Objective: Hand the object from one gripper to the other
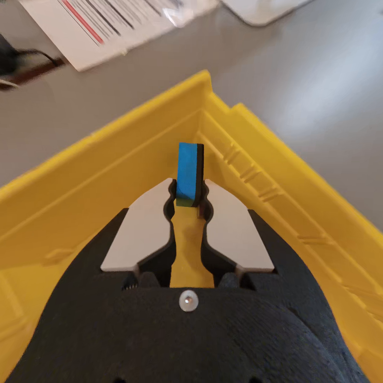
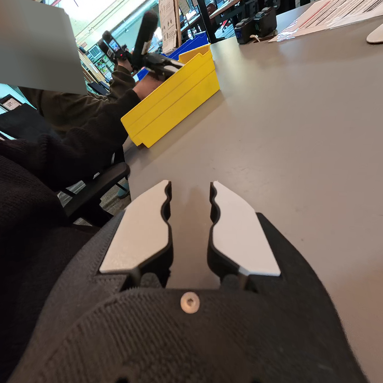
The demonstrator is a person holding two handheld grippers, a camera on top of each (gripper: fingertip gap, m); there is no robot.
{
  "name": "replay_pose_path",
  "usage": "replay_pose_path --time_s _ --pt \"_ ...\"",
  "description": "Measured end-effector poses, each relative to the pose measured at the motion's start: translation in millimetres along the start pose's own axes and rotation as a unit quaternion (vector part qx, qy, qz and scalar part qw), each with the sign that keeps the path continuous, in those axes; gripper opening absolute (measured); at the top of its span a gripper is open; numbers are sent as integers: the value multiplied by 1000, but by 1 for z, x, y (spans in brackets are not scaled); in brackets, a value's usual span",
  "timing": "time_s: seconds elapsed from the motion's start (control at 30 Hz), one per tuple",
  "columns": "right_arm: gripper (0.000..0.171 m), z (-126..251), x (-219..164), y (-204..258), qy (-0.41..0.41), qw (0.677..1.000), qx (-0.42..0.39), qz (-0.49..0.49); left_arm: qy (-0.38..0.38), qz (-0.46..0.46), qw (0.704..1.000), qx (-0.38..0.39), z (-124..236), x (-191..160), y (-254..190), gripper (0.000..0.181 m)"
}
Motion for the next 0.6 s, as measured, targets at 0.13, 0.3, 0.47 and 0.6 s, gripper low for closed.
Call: replay_pose_path --time_s 0.13,0.3,0.47,0.6 --pt "36 1 0 0 -4 1000 -1 1 -161 33 986 35 74 36 -9 23" --pt "42 -9 5 3 -8 1000 -4 17 -385 36 910 -150 157 89 -106 23" --pt "96 -9 50 61 -163 973 87 141 -427 49 839 -334 131 114 -234 23" --pt "115 1 56 80 -211 922 -23 323 -379 141 792 -457 67 104 -308 23"
Point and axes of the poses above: each gripper's, where its closed fingertips meet, z back along the fingers, x out of its top, y = z × x across the jaws, the point moved 4 cm from there along z, back along the fingers, and after that the axes turned 10 degrees about y, right-handed, at the moved point
